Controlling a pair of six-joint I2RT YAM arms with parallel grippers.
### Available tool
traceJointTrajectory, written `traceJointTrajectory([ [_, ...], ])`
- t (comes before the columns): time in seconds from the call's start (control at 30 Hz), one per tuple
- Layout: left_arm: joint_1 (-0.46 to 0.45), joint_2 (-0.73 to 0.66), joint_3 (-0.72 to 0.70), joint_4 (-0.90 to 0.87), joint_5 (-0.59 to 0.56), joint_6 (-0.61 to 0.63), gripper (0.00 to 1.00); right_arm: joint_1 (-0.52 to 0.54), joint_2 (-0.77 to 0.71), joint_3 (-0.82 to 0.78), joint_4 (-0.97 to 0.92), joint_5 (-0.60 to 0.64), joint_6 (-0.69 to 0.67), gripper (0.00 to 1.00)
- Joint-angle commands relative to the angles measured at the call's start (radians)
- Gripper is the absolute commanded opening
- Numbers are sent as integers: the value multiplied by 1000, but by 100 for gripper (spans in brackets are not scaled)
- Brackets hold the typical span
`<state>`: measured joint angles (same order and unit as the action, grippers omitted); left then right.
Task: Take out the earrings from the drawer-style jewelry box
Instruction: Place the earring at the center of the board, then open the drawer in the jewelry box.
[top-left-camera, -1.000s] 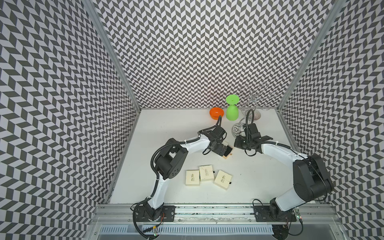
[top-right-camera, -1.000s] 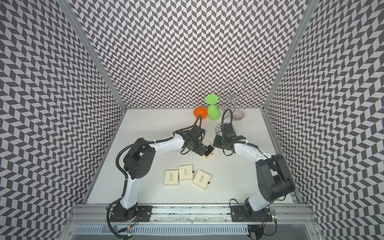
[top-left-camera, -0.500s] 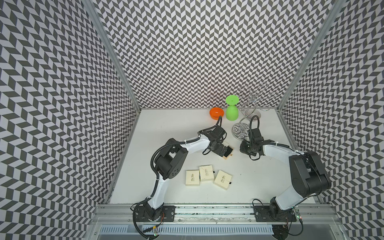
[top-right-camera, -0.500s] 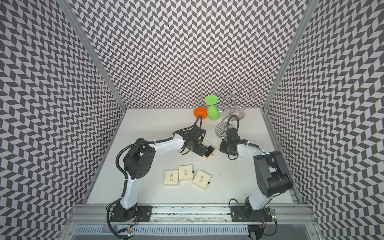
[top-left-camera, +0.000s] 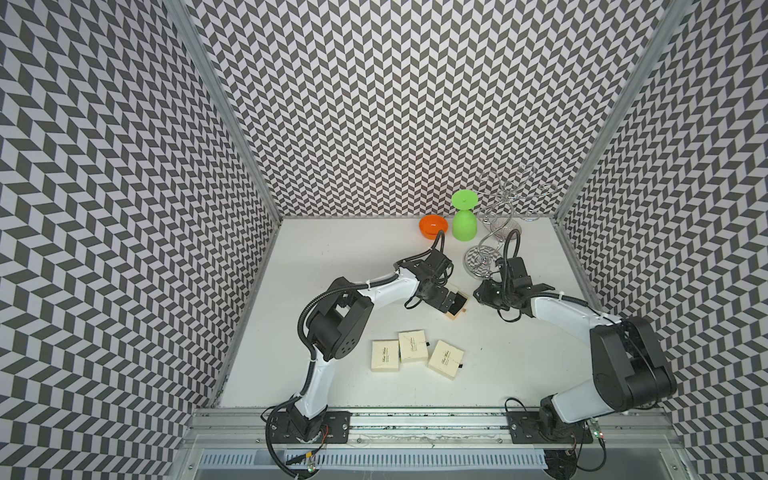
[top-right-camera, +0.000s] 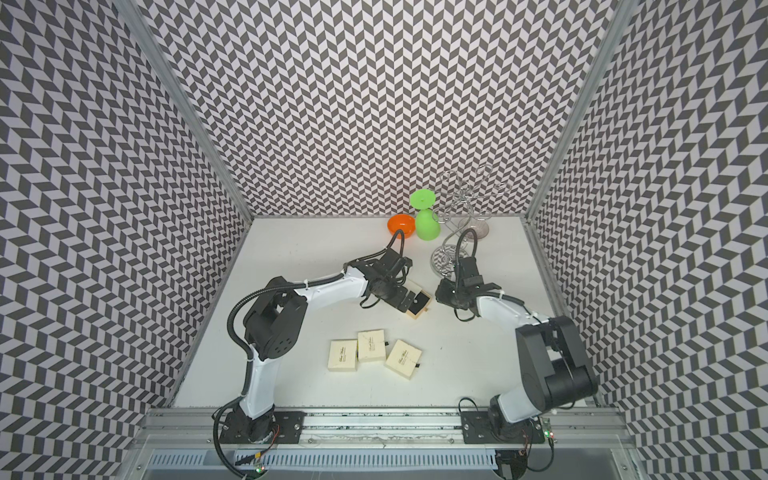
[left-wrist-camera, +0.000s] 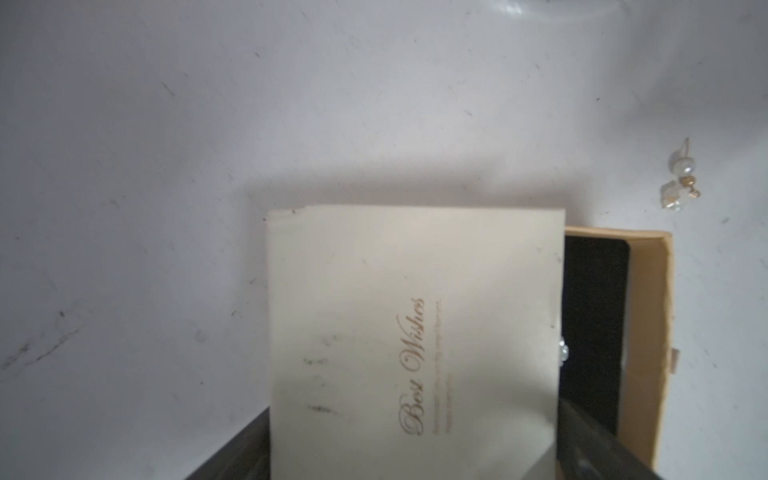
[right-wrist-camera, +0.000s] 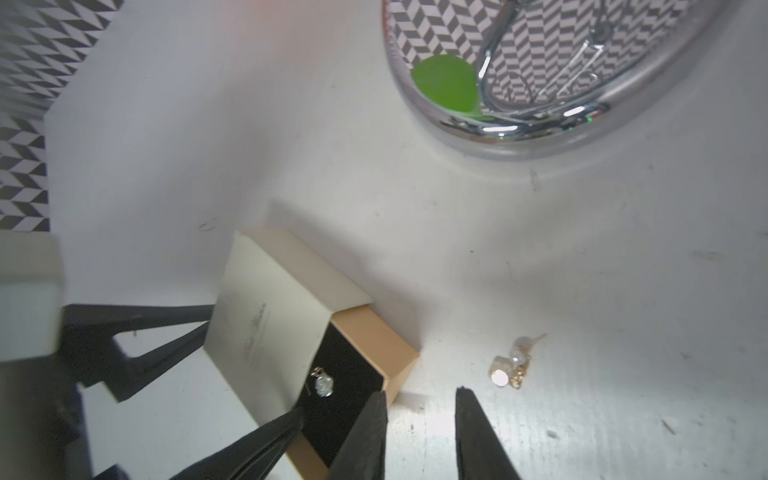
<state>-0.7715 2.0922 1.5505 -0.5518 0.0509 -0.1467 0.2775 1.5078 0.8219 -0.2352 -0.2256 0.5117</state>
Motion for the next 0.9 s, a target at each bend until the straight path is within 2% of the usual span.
traceJointTrajectory([
  [0.0, -3, -61, -14, 28, 16, 11, 100, 43, -33, 12, 43, -25, -38, 31],
  [0.23, 15, -130, -33, 67, 53, 16, 100, 132, -22, 39, 53, -10, -79, 31],
  [0.33, 26, -133, -33, 65, 34, 7, 100, 143, 6, 58, 50, 14, -84, 31],
  [0.53, 52, -69, 9, -12, -73, -44, 100, 175, 50, 101, -2, 104, -121, 30],
  [0.87, 65, -2, 11, -44, -66, -63, 100, 239, 62, 85, -41, 204, -187, 29],
])
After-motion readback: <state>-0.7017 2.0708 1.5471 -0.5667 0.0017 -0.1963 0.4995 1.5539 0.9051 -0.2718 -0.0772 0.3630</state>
